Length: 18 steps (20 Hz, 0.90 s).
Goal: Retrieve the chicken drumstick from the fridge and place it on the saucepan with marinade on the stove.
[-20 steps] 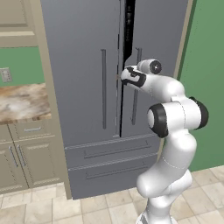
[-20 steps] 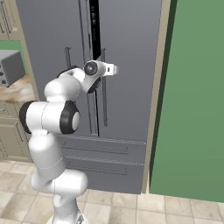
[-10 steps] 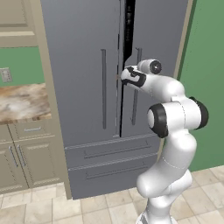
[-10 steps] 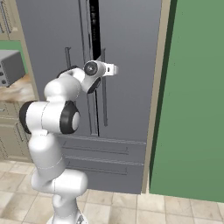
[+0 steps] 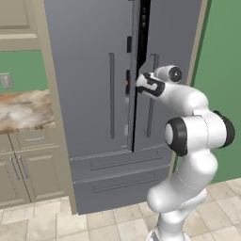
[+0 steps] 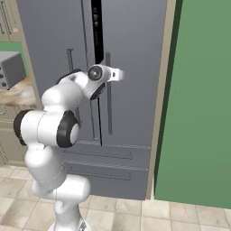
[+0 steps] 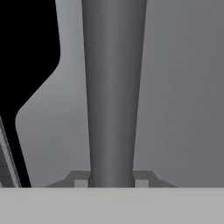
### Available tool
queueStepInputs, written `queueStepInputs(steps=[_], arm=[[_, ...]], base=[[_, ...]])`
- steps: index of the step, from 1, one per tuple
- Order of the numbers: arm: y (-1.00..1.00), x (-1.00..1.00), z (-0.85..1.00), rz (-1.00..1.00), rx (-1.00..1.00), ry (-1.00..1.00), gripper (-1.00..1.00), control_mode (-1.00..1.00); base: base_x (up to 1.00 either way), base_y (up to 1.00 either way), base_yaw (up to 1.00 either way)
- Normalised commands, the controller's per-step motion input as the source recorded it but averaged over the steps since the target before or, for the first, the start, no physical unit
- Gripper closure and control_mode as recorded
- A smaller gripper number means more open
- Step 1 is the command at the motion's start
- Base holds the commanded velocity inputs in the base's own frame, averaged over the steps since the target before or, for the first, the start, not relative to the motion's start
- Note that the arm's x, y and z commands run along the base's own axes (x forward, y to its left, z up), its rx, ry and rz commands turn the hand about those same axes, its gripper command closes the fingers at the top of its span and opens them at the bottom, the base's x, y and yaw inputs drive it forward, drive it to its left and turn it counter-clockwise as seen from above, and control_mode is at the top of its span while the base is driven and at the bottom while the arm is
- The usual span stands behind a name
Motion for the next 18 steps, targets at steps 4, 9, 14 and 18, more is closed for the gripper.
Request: queueStepInputs(steps=[4,9,14,18], arm=[[-0.46,-0.41,0.0,0.07,0.0,0.04,1.0,-1.0],[-0.45,-0.29,0.0,0.13,0.0,0.09,1.0,-1.0],[-0.4,-0.26,-0.01,0.15,0.0,0.05,1.0,-1.0],[-0.15,-0.34,-0.19,0.1,0.0,0.0,1.0,-1.0]], base=[[0.0,0.0,0.0],[0.0,0.0,0.0],[0.0,0.0,0.0],[0.0,0.0,0.0]])
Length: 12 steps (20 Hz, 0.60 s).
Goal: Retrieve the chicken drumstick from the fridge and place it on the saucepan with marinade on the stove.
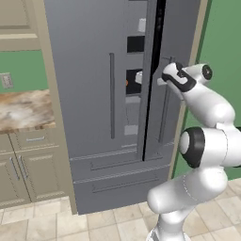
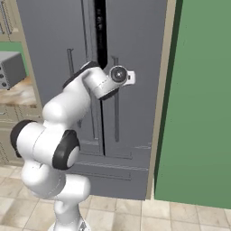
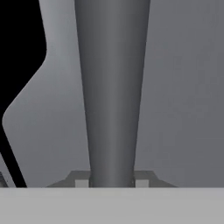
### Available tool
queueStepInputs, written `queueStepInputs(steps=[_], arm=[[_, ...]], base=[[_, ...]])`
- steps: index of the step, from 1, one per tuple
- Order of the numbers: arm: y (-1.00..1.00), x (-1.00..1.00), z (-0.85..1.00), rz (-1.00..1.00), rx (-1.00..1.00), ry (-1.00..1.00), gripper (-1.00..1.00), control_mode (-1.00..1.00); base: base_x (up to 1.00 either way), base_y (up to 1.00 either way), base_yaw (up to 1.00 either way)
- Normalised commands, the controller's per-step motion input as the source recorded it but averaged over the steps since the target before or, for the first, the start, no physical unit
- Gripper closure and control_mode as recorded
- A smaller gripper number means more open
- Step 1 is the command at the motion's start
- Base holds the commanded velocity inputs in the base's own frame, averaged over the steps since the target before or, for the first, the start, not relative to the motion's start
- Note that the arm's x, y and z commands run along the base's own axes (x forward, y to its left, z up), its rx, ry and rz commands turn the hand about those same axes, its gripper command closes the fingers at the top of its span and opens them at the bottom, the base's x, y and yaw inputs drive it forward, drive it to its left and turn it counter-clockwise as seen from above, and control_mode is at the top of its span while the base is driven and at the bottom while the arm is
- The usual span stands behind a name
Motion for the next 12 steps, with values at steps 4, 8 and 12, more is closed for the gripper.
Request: queueStepInputs(steps=[4,8,12], arm=[[-0.03,-0.34,-0.19,0.08,0.0,0.0,1.0,-1.0],[-0.09,-0.36,-0.08,0.11,0.0,0.0,1.0,-1.0],[-0.12,-0.33,-0.06,0.13,0.0,0.0,1.0,-1.0]], base=[[0.0,0.0,0.0],[0.0,0.0,0.0],[0.0,0.0,0.0]])
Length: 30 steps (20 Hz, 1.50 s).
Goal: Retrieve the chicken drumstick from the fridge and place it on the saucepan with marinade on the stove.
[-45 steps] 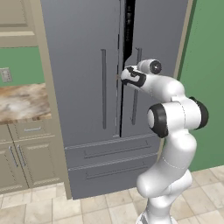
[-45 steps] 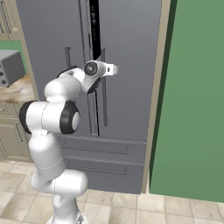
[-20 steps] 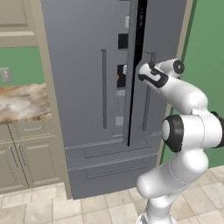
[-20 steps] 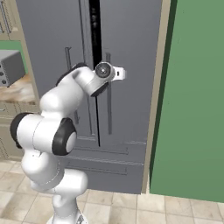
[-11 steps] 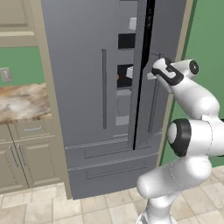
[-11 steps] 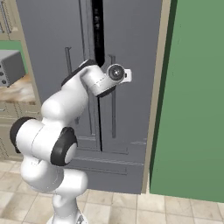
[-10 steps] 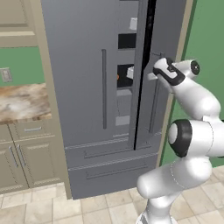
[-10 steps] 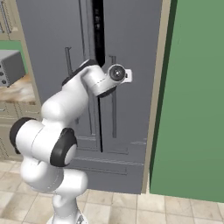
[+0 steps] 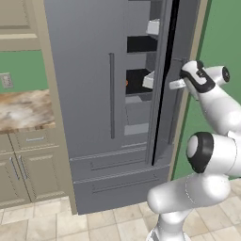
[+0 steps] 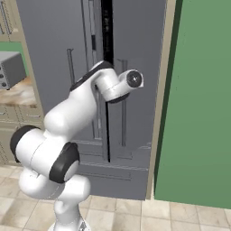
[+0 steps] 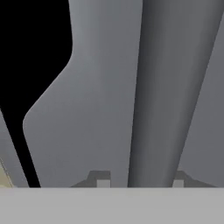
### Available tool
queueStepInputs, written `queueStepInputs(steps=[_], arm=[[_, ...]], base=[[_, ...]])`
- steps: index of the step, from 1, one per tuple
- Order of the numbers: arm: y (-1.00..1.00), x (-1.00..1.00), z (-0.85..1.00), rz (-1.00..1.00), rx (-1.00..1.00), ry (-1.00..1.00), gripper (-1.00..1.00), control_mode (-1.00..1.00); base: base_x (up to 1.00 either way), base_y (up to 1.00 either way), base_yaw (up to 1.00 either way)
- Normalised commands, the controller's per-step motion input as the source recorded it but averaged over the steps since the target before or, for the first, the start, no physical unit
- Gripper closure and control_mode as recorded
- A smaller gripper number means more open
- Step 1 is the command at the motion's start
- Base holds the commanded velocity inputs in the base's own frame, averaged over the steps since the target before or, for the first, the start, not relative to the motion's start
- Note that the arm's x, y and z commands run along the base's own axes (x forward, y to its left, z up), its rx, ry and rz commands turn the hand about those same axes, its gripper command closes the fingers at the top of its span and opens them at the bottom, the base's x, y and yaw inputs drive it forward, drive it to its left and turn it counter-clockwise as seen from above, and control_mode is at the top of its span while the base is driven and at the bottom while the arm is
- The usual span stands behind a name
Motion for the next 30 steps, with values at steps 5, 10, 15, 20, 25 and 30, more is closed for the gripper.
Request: queueStepInputs(steps=[5,10,15,20,25,30], arm=[[-0.15,-0.33,-0.09,0.14,0.0,0.0,1.0,-1.0],[-0.17,-0.33,-0.09,0.14,0.0,0.0,1.0,-1.0],[-0.17,-0.26,-0.07,0.14,0.0,0.0,1.0,-1.0],[-0.07,-0.25,-0.15,0.11,0.0,0.0,1.0,-1.0],[-0.05,-0.67,-0.39,-0.01,0.0,-0.07,1.0,-1.0],[-0.01,-0.57,-0.49,-0.15,0.0,-0.26,-1.0,-1.0]], base=[[0.0,0.0,0.0],[0.0,0.0,0.0],[0.0,0.0,0.0],[0.0,0.0,0.0],[0.0,0.0,0.0],[0.0,0.0,0.0]])
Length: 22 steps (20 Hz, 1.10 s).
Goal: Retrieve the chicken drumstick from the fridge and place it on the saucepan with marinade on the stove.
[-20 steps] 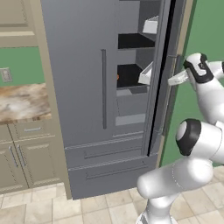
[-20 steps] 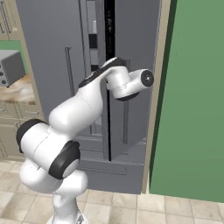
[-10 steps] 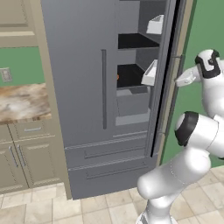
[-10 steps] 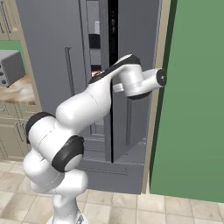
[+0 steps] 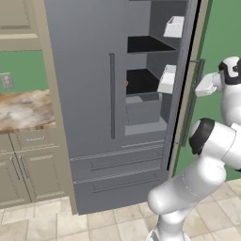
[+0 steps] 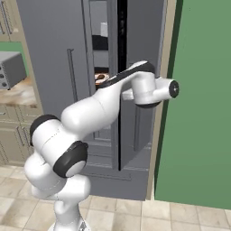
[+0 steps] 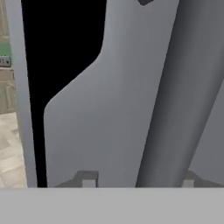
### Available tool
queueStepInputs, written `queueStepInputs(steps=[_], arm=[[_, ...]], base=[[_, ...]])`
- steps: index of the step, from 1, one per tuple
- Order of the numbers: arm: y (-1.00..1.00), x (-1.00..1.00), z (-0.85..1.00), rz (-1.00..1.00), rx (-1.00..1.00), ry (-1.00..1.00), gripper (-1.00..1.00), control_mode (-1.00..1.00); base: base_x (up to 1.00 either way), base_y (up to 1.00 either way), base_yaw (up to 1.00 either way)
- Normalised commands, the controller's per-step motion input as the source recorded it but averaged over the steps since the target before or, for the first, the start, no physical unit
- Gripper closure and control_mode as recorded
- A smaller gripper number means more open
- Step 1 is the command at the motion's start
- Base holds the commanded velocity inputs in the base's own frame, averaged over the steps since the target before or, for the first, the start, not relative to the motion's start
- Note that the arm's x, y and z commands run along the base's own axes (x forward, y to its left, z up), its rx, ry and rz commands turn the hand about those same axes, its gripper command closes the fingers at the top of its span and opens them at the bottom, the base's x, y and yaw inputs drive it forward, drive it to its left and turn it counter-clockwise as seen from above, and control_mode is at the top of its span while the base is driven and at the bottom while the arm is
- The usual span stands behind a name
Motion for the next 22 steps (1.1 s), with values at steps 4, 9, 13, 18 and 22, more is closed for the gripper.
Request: queueStepInputs(steps=[4,9,13,18,22], arm=[[-0.13,-0.61,-0.32,-0.17,0.0,-0.29,-1.0,-1.0],[-0.49,-0.76,-0.04,-0.2,0.0,-0.19,-1.0,-1.0],[-0.65,-0.79,0.0,-0.25,0.01,-0.11,-1.0,-1.0],[-0.76,-0.24,-0.09,-0.3,0.0,-0.05,-1.0,-1.0],[-0.66,0.35,-0.22,-0.15,0.0,-0.01,-1.0,-1.0]], base=[[0.0,0.0,0.0],[0.0,0.0,0.0],[0.0,0.0,0.0],[0.0,0.0,0.0],[0.0,0.0,0.0]])
